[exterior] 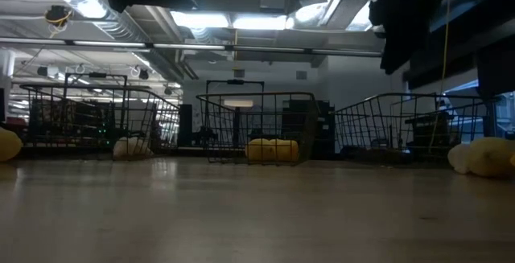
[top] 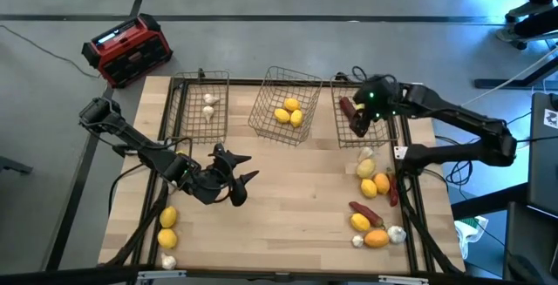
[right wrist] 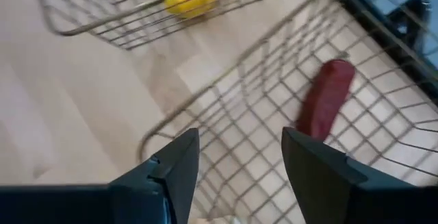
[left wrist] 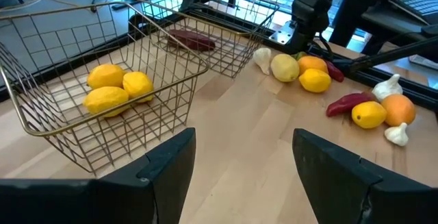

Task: Sort produce into baskets
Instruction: Put the lemon into the middle wire basket

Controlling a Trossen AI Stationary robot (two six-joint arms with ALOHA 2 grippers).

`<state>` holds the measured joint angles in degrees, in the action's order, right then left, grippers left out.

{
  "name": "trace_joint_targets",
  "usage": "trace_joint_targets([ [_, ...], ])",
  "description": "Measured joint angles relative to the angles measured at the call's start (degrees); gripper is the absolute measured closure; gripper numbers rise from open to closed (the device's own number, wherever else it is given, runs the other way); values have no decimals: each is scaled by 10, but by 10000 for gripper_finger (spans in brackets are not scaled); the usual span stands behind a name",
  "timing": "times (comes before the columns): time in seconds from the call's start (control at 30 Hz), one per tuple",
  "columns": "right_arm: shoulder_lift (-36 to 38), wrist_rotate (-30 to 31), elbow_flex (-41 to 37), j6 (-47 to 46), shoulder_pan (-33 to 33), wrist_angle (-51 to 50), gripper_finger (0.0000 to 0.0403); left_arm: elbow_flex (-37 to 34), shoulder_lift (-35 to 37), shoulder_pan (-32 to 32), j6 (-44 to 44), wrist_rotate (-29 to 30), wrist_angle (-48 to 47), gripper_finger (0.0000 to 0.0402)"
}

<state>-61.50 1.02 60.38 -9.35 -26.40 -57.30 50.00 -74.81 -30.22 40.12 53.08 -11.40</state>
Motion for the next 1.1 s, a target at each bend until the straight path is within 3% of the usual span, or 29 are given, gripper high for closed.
trace_joint_targets([
  [0.17, 0, 11, 0, -38, 68, -7, 198, 0, 0, 0, 0, 0, 0, 160],
  [0.43, 7, 101, -1, -110, 176, -49, 198, 0, 0, 0, 0, 2, 0, 160],
  [0.7, 22, 129, -1, -212, 282, -94, 198, 0, 0, 0, 0, 2, 0, 160],
  [1.1, 20, 174, -1, -344, 369, -144, 192, 0, 0, 0, 1, 1, 0, 160],
])
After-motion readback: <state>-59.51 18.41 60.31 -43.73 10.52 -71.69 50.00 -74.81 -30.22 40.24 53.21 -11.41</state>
